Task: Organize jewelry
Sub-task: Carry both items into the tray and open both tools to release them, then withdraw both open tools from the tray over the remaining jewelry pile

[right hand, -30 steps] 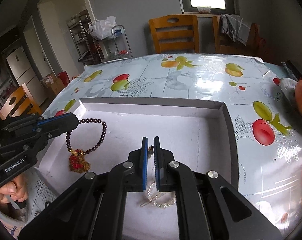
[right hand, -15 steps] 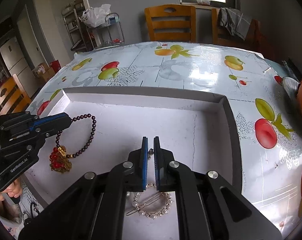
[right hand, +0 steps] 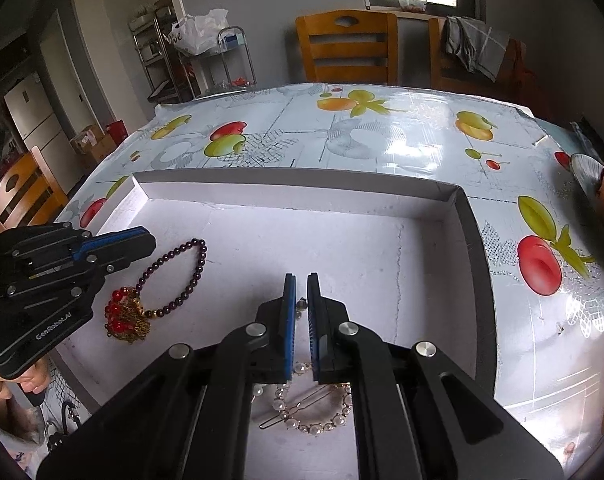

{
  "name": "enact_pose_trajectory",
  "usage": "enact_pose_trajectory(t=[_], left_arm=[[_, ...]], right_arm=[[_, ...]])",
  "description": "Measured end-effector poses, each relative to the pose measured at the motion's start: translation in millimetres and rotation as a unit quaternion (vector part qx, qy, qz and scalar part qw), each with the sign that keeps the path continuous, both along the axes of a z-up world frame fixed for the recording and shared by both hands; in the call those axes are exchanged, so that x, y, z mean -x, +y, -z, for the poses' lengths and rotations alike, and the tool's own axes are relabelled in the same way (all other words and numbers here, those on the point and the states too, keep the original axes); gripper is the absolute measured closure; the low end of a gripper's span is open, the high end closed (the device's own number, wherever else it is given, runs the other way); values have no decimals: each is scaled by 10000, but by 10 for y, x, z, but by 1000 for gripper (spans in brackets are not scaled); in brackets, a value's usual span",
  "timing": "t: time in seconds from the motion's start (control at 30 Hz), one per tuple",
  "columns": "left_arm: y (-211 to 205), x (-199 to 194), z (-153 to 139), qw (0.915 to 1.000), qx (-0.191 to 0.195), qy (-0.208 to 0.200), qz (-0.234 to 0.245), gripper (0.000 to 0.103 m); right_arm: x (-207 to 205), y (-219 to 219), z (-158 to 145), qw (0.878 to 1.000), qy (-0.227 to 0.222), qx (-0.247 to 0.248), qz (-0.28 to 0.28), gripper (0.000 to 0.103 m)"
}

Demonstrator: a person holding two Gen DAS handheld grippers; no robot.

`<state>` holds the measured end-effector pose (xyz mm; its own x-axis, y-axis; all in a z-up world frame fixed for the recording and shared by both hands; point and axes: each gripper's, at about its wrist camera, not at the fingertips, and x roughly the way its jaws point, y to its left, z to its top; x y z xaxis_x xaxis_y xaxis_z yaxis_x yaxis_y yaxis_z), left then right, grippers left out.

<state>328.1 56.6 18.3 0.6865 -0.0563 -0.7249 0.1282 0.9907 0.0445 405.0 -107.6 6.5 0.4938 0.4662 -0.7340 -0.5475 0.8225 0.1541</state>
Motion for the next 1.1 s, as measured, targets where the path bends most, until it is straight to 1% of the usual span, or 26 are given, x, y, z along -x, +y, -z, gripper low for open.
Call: enact_pose_trajectory(t=[0.1,0.23,0.27,0.33,0.37,0.5,0.53,0.57,0.6,0.63,0.7,0.73,0.83,1.1], left_arm=[[-1,0,2,10000,14,-5,-6,95],[-3,17,-21,9999,-26,-125,-34,74],[-5,19,-26,9999,-45,-148,-42,73],[-11,23,-28,9998,-60,-160,-41,66],[-11,23,-30,9998,-55,-166,-43,66],[-10,38,-43,9998,-40,-208,-57,63],[-10,43,-46,9998,-36,-214,-52,62],[-13,53,-51,9997,-38,-224,-48,61],[-12,63,-54,9997,-42,-235,-50,54],[-12,79,-65,9996,-50,-271,-56,41],[-20,124,-103,9991,-100,-400,-71,28],[-24,145,-124,9989,-120,-444,-82,24],[-28,171,-160,9988,-68,-468,-84,23],[-121,283,-215,9990,-52,-438,18,23]], right_arm=[[3,-5,-1,10000,-16,-16,-2,97],[29,-18,-10,10000,-64,-33,-3,96],[33,-19,-13,10000,-71,-38,-8,95],[37,-22,-19,9999,-94,-35,-1,91],[43,-23,-26,9999,-112,-35,-9,87],[57,-16,-59,9998,-182,-18,-7,84],[65,-14,-69,9998,-207,-11,-5,82],[75,-11,-81,9997,-238,1,-3,79],[86,-7,-96,9996,-269,9,-9,76],[97,-6,-105,9996,-284,10,-12,75],[119,-8,-133,9994,-332,11,-14,67],[133,-7,-152,9993,-363,12,-13,66],[168,-20,-197,9992,-406,-4,-2,64],[397,-106,-287,9979,-647,100,1,47]])
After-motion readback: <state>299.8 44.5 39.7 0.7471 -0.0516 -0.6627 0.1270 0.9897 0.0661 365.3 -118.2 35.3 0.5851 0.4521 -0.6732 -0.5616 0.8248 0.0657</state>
